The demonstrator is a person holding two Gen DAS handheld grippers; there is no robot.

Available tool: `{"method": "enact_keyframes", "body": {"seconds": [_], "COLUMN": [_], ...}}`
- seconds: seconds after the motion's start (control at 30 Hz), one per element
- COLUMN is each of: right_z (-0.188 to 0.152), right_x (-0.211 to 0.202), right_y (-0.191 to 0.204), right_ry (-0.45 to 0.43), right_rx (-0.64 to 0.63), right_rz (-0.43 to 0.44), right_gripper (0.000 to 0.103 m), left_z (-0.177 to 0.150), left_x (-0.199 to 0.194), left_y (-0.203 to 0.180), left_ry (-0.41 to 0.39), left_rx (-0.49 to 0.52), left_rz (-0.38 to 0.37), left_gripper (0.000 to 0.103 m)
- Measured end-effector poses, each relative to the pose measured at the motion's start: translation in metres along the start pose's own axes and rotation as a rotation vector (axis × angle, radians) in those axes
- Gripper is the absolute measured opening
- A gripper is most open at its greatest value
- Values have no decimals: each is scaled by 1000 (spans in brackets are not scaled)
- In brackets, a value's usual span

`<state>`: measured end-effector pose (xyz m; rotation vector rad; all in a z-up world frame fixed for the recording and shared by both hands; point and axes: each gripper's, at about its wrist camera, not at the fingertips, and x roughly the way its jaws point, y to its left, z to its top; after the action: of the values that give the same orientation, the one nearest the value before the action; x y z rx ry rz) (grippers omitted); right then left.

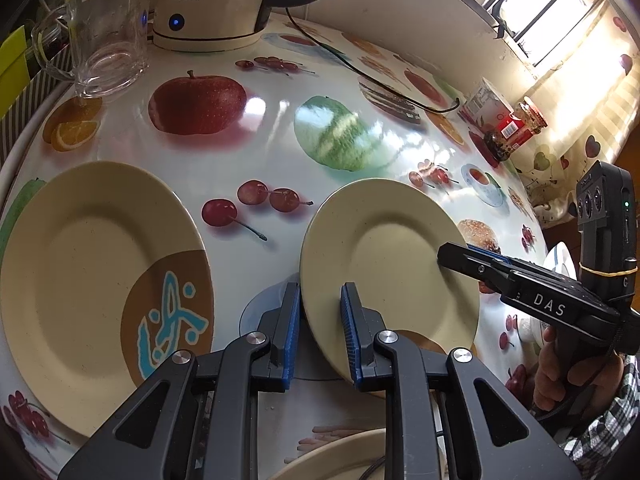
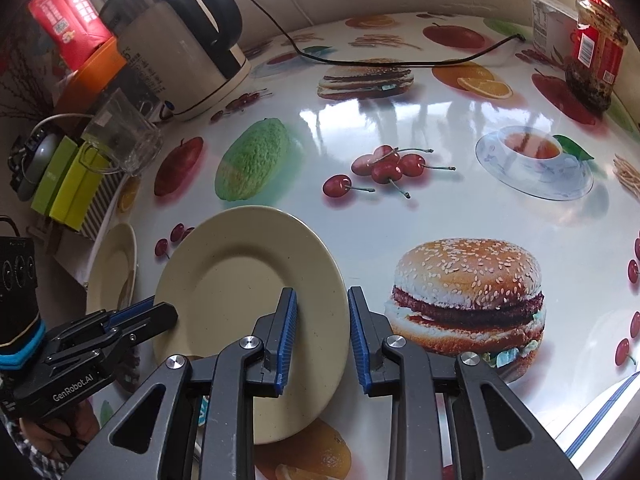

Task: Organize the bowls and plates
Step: 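Close the left gripper on the plate rim while the right gripper clamps beside it, then lift the plate with both grippers and carry it toward another cream plate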

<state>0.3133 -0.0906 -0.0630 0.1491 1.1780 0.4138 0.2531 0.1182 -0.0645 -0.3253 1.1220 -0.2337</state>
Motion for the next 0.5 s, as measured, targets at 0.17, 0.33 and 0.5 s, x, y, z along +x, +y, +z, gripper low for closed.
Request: {"method": "enact_keyframes", "body": {"seconds": [0.17,0.33,0.5], "right_z": [-1,-3,-4], "right_x": [-1,-4,-9], "right_y": [-3,-3,-4], "right_ry": [-3,5,-1], "right_rx": [54,73,84], "right_rz": [34,42,56], "right_gripper": [24,23,23], "left_z": [0,0,-1], "left_x": [0,-2,-8], "left_y": [-1,-1,-3], "left_ry": [-4,-5,-11], "left_rx": [-2,-4,5], "left_rz": [3,4,13], "left_gripper": [21,21,21]}}
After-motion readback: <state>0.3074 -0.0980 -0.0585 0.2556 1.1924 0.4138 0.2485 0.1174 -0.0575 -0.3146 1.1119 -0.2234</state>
